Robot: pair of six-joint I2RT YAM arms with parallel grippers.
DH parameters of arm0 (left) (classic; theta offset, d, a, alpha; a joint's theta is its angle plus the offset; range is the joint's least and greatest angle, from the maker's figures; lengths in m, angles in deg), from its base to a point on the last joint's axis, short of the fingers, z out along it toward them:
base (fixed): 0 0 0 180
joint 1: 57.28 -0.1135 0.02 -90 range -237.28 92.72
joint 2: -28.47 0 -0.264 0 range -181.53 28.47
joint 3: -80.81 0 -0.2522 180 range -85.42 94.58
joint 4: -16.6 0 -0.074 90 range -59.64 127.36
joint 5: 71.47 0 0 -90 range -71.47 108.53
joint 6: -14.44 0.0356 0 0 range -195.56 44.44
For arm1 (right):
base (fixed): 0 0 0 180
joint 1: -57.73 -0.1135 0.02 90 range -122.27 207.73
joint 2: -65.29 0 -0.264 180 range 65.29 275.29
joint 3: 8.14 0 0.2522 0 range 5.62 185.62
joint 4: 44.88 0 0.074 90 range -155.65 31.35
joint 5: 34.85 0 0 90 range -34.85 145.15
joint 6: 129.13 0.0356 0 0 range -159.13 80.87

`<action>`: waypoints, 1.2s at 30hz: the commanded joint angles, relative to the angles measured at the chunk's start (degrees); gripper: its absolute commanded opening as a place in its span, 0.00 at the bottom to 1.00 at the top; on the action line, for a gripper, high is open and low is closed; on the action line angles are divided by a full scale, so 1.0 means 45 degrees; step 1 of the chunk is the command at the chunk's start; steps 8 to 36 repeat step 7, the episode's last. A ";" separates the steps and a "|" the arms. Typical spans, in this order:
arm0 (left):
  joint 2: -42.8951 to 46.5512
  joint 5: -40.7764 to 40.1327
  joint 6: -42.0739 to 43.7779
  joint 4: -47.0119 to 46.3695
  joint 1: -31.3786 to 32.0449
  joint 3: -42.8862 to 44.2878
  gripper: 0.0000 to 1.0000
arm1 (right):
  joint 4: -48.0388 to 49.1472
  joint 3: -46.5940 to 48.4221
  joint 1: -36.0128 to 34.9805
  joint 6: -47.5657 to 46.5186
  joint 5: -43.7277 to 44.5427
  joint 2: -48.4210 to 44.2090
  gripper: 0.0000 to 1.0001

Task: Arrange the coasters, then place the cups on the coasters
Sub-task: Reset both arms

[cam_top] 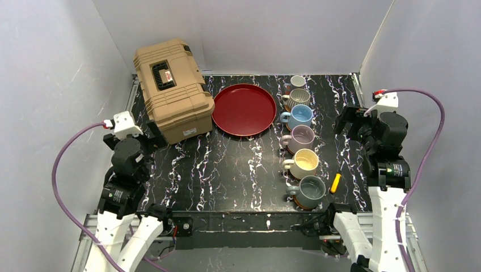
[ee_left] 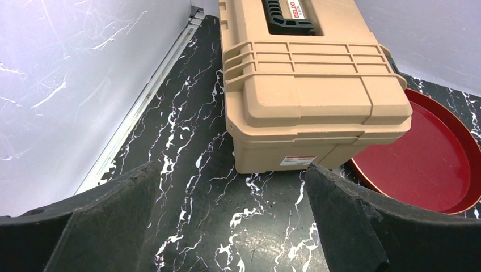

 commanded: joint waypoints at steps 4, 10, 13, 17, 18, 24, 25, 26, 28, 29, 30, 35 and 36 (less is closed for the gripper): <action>0.0118 0.0068 0.0041 -0.0462 -0.0031 -0.0256 0.98 | 0.0763 0.0070 0.0031 -0.0271 0.0219 -0.0187 1.00; 0.0225 0.0099 -0.0048 -0.0526 -0.0029 -0.0307 0.98 | 0.0778 0.0051 0.0031 -0.0278 0.0219 -0.0181 1.00; 0.0225 0.0099 -0.0048 -0.0526 -0.0029 -0.0307 0.98 | 0.0778 0.0051 0.0031 -0.0278 0.0219 -0.0181 1.00; 0.0225 0.0099 -0.0048 -0.0526 -0.0029 -0.0307 0.98 | 0.0778 0.0051 0.0031 -0.0278 0.0219 -0.0181 1.00; 0.0225 0.0099 -0.0048 -0.0526 -0.0029 -0.0307 0.98 | 0.0778 0.0051 0.0031 -0.0278 0.0219 -0.0181 1.00; 0.0225 0.0099 -0.0048 -0.0526 -0.0029 -0.0307 0.98 | 0.0778 0.0051 0.0031 -0.0278 0.0219 -0.0181 1.00; 0.0225 0.0099 -0.0048 -0.0526 -0.0029 -0.0307 0.98 | 0.0778 0.0051 0.0031 -0.0278 0.0219 -0.0181 1.00; 0.0225 0.0099 -0.0048 -0.0526 -0.0029 -0.0307 0.98 | 0.0778 0.0051 0.0031 -0.0278 0.0219 -0.0181 1.00; 0.0225 0.0099 -0.0048 -0.0526 -0.0029 -0.0307 0.98 | 0.0778 0.0051 0.0031 -0.0278 0.0219 -0.0181 1.00; 0.0225 0.0099 -0.0048 -0.0526 -0.0029 -0.0307 0.98 | 0.0778 0.0051 0.0031 -0.0278 0.0219 -0.0181 1.00; 0.0225 0.0099 -0.0048 -0.0526 -0.0029 -0.0307 0.98 | 0.0778 0.0051 0.0031 -0.0278 0.0219 -0.0181 1.00; 0.0225 0.0099 -0.0048 -0.0526 -0.0029 -0.0307 0.98 | 0.0778 0.0051 0.0031 -0.0278 0.0219 -0.0181 1.00; 0.0225 0.0099 -0.0048 -0.0526 -0.0029 -0.0307 0.98 | 0.0778 0.0051 0.0031 -0.0278 0.0219 -0.0181 1.00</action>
